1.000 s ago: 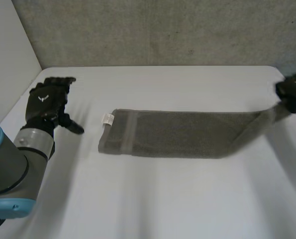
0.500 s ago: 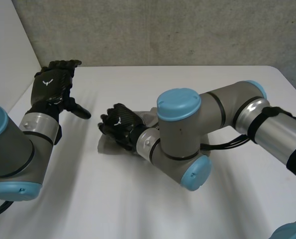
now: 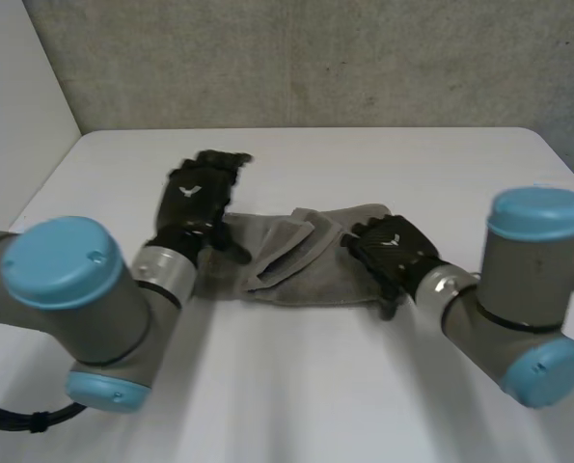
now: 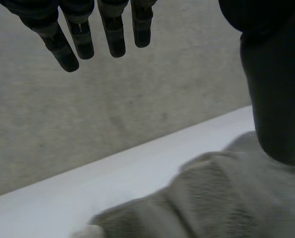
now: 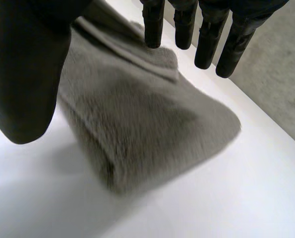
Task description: Fold the towel.
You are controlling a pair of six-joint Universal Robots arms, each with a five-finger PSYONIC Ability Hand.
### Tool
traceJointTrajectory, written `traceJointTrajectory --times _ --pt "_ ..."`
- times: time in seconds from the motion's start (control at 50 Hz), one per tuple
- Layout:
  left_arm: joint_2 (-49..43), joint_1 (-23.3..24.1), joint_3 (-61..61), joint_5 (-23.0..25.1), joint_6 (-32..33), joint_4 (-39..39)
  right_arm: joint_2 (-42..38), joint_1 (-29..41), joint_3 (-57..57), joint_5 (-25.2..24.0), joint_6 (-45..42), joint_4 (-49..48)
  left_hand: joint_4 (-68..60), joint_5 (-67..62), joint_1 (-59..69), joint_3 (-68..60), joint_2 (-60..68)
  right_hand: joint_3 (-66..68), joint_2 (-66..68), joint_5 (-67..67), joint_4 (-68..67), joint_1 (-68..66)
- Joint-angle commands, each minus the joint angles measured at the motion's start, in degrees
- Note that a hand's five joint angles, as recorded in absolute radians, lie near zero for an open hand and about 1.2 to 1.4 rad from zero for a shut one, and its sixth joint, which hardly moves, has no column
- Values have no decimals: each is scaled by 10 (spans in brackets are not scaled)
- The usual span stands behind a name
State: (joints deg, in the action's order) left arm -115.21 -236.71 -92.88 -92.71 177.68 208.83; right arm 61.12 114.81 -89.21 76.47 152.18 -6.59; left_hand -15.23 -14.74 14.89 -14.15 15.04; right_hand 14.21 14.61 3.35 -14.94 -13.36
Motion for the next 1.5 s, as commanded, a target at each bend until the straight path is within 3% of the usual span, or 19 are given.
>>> traceJointTrajectory --times 0.02,0.14,0.5,0.66,1.0,1.1,1.2,1.5 --pt "-56 51 60 1 1 -63 12 -28 -75 -16 2 -76 15 110 -11 4 -13 -42 -46 -33 49 34" --pt "-85 61 86 2 4 -122 9 -35 -91 -25 1 -104 15 110 -11 4 -13 -42 -46 -33 49 34" --pt "-147 59 163 -13 32 -129 4 -38 -100 -25 2 -112 -22 73 26 -33 24 -42 -46 -33 49 34" --pt "-160 42 214 -72 28 -131 3 -35 -105 -25 -1 -112 -56 39 59 -67 58 -42 -46 -33 49 34" --pt "-187 29 214 -90 30 -127 -16 -34 -100 -24 -2 -113 -56 39 59 -67 58 -8 -12 1 15 -1" --pt "-200 0 222 -160 36 -129 -15 -37 -101 -24 -2 -113 -56 39 59 -67 58 -8 -12 1 15 -1" --pt "-197 -22 212 -194 36 -135 -15 -38 -101 -24 -2 -113 -54 41 58 -65 56 -8 -12 1 15 -1" --pt "-108 -19 127 -194 31 -133 -13 -38 -104 -23 -1 -114 10 105 -6 -1 -8 -8 -12 1 15 -1"
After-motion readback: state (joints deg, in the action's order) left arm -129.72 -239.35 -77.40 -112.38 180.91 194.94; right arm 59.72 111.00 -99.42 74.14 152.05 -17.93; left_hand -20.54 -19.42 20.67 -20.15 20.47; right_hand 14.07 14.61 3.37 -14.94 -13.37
